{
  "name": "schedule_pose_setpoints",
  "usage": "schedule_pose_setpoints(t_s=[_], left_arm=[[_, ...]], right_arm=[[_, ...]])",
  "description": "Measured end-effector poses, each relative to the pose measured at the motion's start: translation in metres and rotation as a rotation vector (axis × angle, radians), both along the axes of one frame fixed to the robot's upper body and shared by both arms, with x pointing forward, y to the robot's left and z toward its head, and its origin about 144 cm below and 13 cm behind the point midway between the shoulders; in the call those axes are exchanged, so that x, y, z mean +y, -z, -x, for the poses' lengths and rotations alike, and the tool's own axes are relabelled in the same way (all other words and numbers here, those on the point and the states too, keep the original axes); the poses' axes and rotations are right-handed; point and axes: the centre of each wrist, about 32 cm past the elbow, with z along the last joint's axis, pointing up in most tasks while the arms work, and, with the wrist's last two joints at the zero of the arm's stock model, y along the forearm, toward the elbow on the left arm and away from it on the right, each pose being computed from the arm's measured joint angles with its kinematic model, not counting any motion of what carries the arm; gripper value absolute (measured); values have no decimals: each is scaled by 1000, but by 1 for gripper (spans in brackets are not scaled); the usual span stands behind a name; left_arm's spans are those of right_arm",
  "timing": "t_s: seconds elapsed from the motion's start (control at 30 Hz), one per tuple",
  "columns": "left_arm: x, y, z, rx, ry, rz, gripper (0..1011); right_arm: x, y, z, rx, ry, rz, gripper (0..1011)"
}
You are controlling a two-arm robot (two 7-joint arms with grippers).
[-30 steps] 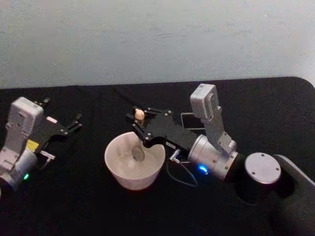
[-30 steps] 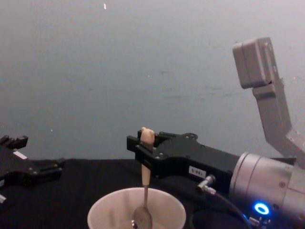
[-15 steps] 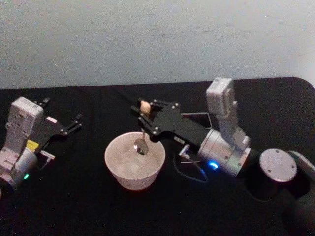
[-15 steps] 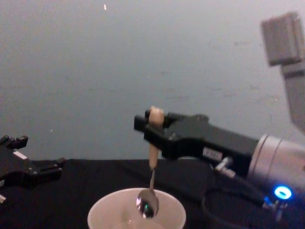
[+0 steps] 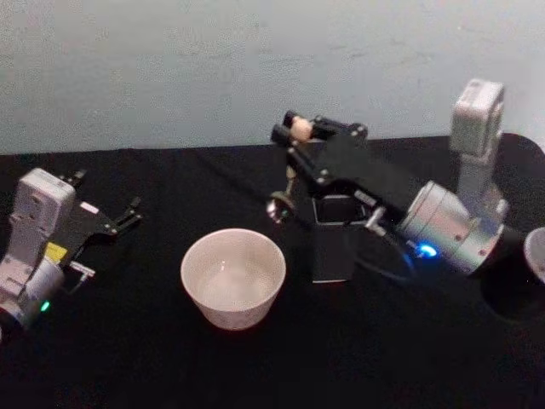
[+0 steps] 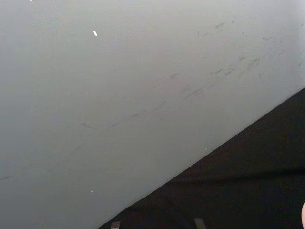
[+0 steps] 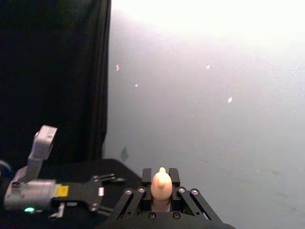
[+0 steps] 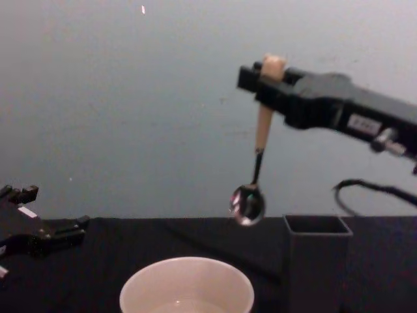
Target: Pick up the stirring spoon with one hand, stir inside the cup, then place it back in its original position.
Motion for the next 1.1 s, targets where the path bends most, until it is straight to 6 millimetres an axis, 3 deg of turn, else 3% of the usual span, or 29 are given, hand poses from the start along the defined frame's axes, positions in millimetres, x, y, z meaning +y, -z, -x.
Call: schedule_pose_setpoints(t_s=[0.27, 0.57, 1.1], left_arm=[[0, 0, 0, 0, 0, 0, 1001], [0, 0, 0, 0, 0, 0, 1002], [0, 0, 0, 0, 0, 0, 1001]], right_arm=[[-25, -16, 1, -14, 70, 7, 214], [-40, -15, 3, 8, 131, 24, 214], [-41, 3, 2, 76, 172, 43, 214]])
